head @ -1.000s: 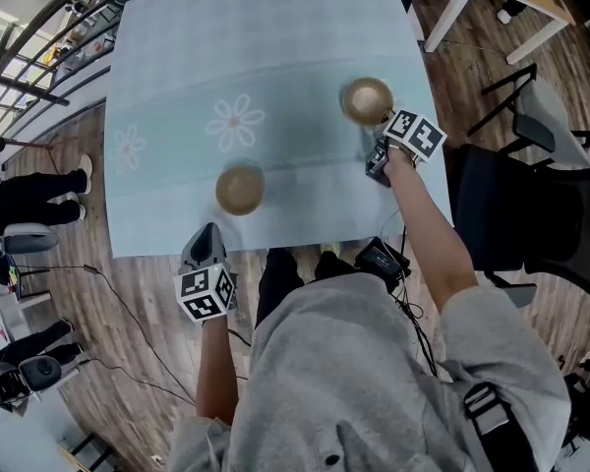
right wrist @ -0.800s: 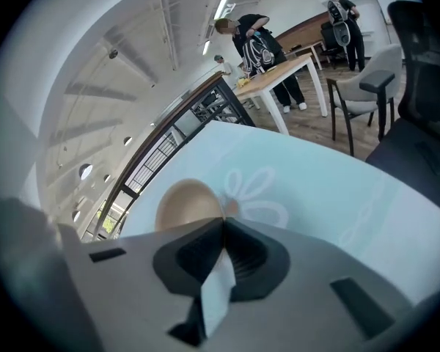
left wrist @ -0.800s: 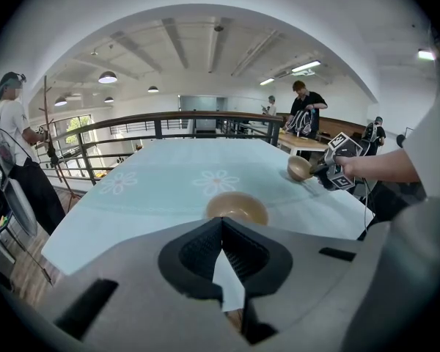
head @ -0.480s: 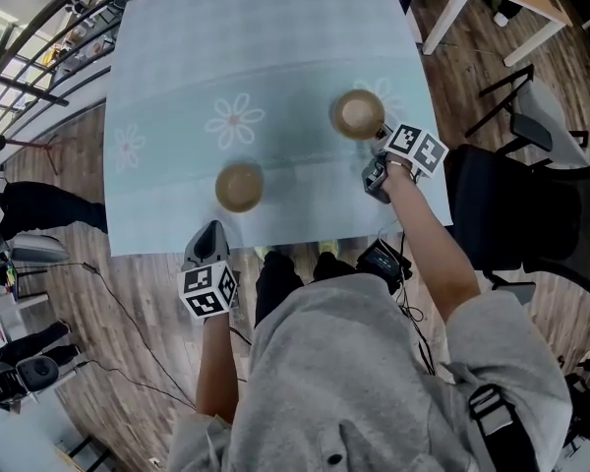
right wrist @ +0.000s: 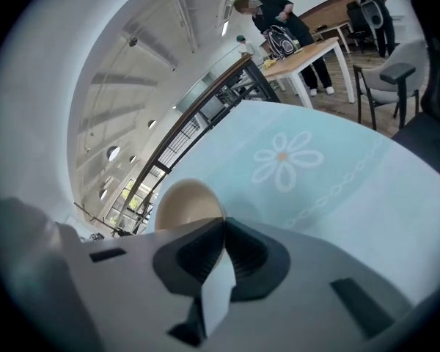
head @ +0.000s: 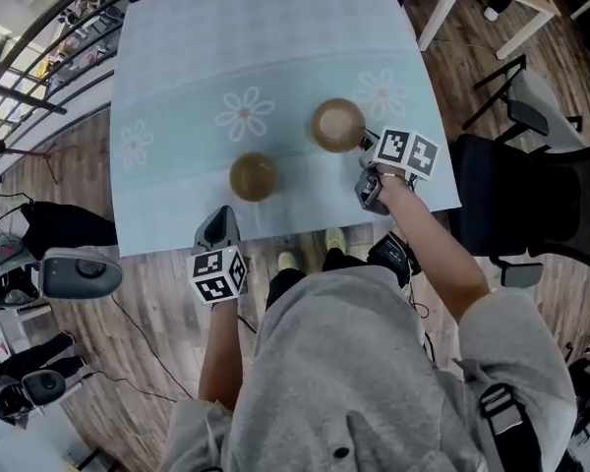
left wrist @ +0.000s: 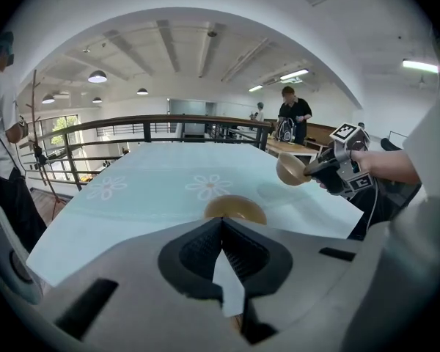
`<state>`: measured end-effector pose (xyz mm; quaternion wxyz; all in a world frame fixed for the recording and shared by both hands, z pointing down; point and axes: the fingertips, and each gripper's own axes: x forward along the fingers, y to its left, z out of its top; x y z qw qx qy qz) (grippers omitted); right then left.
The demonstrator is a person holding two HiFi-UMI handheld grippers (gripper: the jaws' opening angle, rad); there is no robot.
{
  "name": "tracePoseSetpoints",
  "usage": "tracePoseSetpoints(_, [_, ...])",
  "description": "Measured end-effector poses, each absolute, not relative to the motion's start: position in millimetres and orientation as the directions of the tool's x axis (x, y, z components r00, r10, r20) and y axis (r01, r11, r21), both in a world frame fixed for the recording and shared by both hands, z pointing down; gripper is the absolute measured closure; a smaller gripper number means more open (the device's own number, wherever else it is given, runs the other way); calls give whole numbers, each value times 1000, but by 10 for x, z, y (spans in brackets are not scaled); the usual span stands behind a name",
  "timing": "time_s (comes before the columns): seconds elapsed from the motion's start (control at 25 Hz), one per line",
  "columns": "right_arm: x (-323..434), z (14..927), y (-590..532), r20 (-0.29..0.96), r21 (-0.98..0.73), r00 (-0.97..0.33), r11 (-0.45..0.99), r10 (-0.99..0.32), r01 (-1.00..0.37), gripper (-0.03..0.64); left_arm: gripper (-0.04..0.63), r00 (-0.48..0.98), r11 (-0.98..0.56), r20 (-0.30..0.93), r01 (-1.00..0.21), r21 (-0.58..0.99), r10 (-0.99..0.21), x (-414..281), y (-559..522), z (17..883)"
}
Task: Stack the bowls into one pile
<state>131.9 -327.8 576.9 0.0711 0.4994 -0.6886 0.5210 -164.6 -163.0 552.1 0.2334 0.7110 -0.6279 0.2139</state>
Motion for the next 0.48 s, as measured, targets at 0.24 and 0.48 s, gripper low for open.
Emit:
tracePoseSetpoints(0.24, [708,5659,-2770,632,-649,-542,5,-554,-761,584,575,169,-166,585,-984,58,-793,-1833,-1495,5423])
tracePoseSetpoints(0.48, [16,5625,-2522,639,-649,-578,48,-507,-759,584,575,183,-222,571,-975,1,-800,-2099,-1282,5377])
